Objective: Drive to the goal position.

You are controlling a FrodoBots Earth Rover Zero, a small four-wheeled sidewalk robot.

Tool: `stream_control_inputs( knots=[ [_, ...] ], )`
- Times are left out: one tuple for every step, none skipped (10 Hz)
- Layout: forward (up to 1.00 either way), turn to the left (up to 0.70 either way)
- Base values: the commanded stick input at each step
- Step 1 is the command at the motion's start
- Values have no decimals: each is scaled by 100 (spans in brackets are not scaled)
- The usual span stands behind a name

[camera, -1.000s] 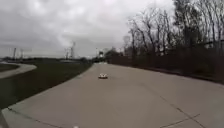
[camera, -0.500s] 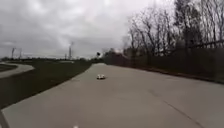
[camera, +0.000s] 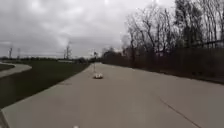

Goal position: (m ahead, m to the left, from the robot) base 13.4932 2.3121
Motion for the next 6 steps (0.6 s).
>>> stream_control_inputs(
  knots=[
    [100,0],
    [100,0],
    [100,0],
    [100,0],
    [100,0],
    [100,1]
  ],
)
